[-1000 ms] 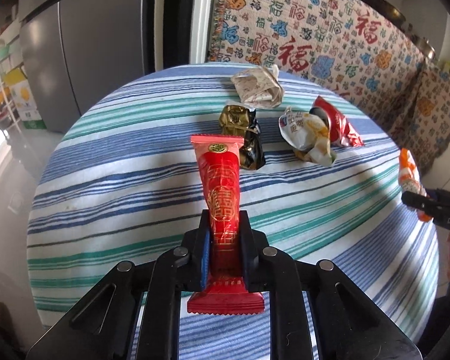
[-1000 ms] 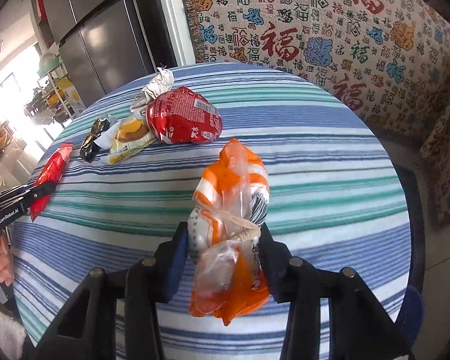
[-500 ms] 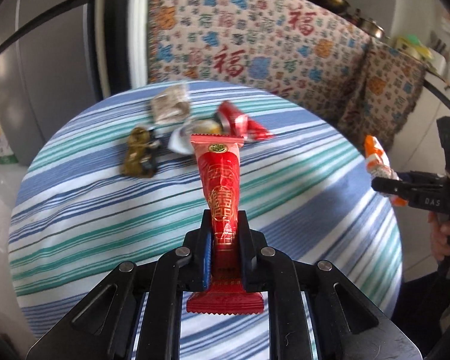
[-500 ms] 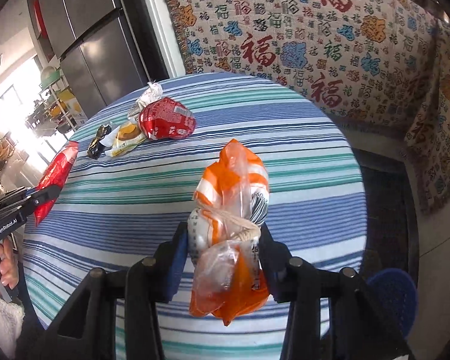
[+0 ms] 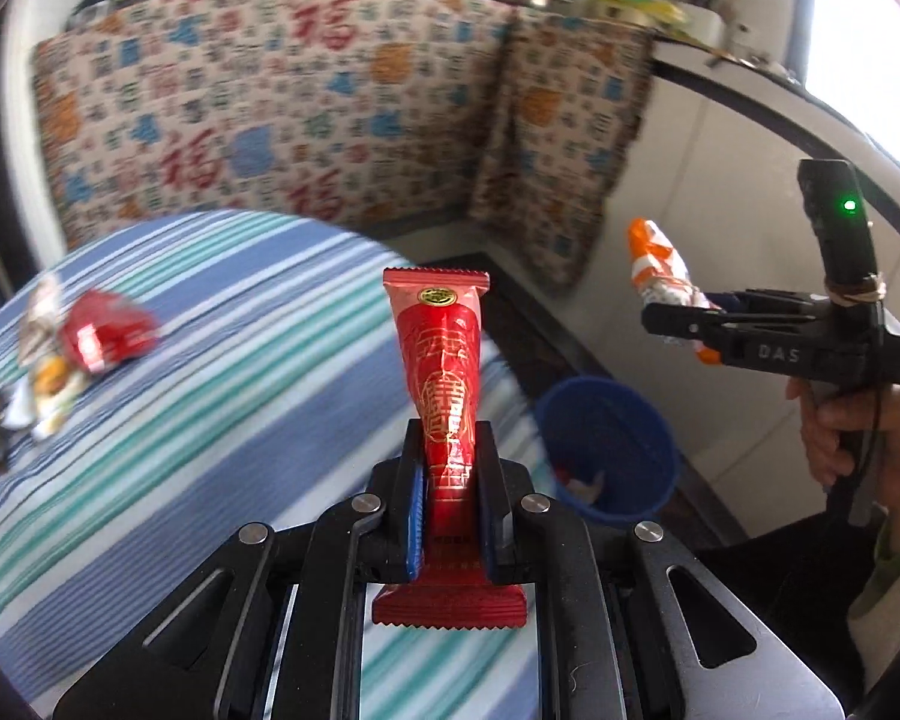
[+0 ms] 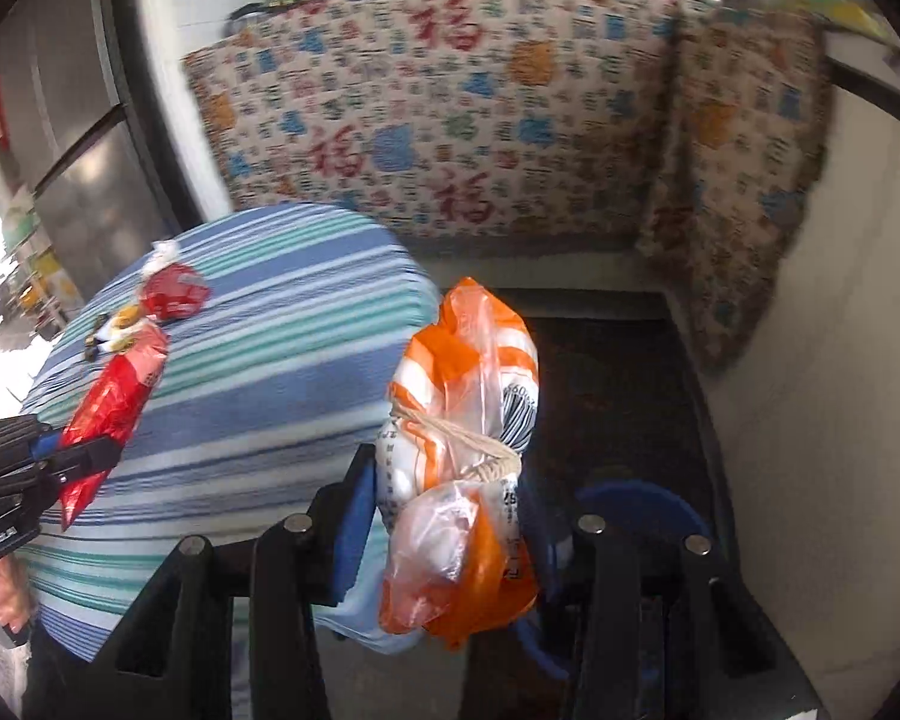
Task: Collect trash
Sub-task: 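Carry red wrapper and orange-white bag to the wastebasket and open both tools, then move both tools back toward the table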
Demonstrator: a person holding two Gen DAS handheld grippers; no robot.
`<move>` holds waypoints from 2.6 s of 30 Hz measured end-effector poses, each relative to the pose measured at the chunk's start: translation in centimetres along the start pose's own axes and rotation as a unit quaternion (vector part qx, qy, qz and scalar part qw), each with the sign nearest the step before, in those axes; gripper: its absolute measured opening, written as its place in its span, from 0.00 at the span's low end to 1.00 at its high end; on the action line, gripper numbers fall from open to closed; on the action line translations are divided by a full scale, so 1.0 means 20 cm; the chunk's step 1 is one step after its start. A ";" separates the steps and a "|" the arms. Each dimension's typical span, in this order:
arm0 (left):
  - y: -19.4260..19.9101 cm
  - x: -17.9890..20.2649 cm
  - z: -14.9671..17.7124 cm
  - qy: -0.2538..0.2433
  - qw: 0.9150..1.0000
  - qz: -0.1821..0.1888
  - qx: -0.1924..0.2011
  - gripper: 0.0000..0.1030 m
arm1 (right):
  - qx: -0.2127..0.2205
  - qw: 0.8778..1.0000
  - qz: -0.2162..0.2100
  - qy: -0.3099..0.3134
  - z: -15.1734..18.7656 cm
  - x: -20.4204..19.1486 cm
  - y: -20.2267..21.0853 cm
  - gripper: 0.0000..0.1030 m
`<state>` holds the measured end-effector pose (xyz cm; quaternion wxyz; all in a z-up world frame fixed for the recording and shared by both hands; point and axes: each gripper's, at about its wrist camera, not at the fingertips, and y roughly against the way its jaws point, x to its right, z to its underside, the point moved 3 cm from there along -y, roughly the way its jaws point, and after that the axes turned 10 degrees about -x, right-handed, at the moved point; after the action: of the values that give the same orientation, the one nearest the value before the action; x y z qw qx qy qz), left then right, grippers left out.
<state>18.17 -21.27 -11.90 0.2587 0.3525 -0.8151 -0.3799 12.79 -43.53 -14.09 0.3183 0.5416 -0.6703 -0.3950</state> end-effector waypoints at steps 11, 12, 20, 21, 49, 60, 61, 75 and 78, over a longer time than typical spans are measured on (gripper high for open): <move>-0.49 0.62 -0.18 -0.061 0.992 0.099 -0.050 0.13 | -0.071 0.990 0.094 -0.074 0.26 0.68 -0.13 0.44; -0.54 0.65 -0.19 -0.064 0.991 0.102 -0.053 0.13 | -0.074 0.990 0.086 -0.085 0.27 0.72 -0.14 0.44; -0.90 0.84 -0.25 -0.075 0.987 0.117 -0.082 0.13 | -0.096 0.985 0.035 -0.139 0.34 0.94 -0.24 0.44; -0.92 0.85 -0.25 -0.077 0.986 0.119 -0.084 0.13 | -0.098 0.985 0.031 -0.141 0.34 0.95 -0.26 0.44; -0.10 -0.23 0.14 0.016 0.994 -0.104 -0.026 0.97 | 0.111 0.989 0.093 0.035 -0.06 0.11 0.02 0.71; 0.03 -1.15 0.43 0.162 0.956 -0.238 -0.051 0.97 | 0.015 0.978 -0.037 0.203 -0.07 -1.07 -0.40 0.71; 0.03 -1.20 0.44 0.169 0.954 -0.240 -0.056 0.97 | 0.007 0.977 -0.039 0.210 -0.07 -1.13 -0.43 0.71; 0.01 -1.32 0.48 0.207 0.950 -0.227 -0.062 1.00 | -0.031 0.975 -0.066 0.211 -0.16 -1.37 -0.65 0.73; 0.01 -1.33 0.48 0.208 0.951 -0.220 -0.062 1.00 | -0.033 0.975 -0.069 0.208 -0.16 -1.37 -0.66 0.74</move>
<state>27.86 3.61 -21.33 0.3540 0.5780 -0.6198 -0.3955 27.49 -18.74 -24.00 0.4405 0.6459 -0.5373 -0.3164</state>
